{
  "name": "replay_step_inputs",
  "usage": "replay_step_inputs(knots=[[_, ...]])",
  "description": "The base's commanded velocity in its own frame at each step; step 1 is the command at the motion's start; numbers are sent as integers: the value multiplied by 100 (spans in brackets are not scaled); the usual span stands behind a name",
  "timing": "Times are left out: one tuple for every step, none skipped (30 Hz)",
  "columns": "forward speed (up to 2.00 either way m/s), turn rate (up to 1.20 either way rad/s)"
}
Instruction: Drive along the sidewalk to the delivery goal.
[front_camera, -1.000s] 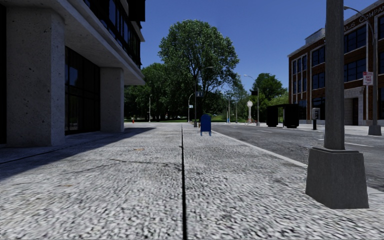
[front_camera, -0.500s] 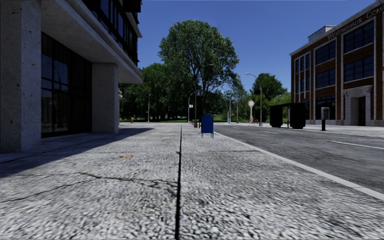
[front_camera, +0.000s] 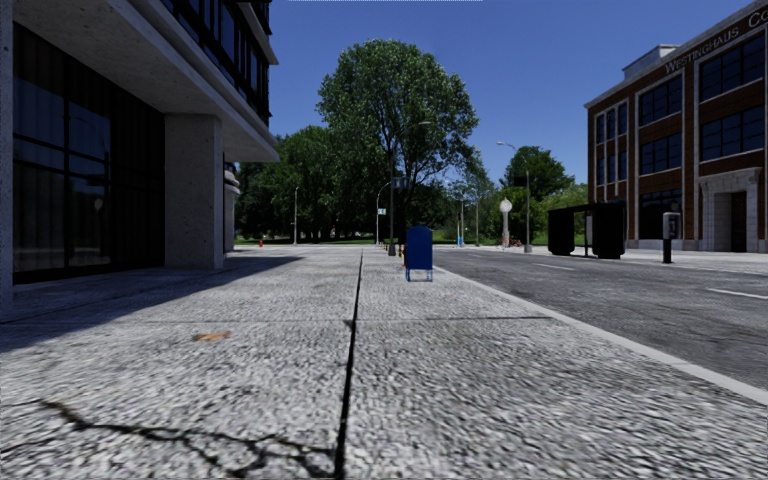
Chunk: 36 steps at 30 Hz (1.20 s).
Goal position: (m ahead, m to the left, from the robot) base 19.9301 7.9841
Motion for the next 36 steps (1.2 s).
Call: replay_step_inputs(knots=[[200,0],[200,0],[200,0],[200,0],[200,0],[200,0],[200,0],[200,0],[200,3],[200,23],[200,23],[200,56],[200,80],[200,91],[200,94],[200,90],[200,90],[200,16],[200,3],[200,0],[200,0],[200,0],[200,0],[200,0],[200,0],[200,0],[200,0],[200,0],[200,0],[200,0],[200,0],[200,0],[200,0],[200,0],[200,0],[200,0]])
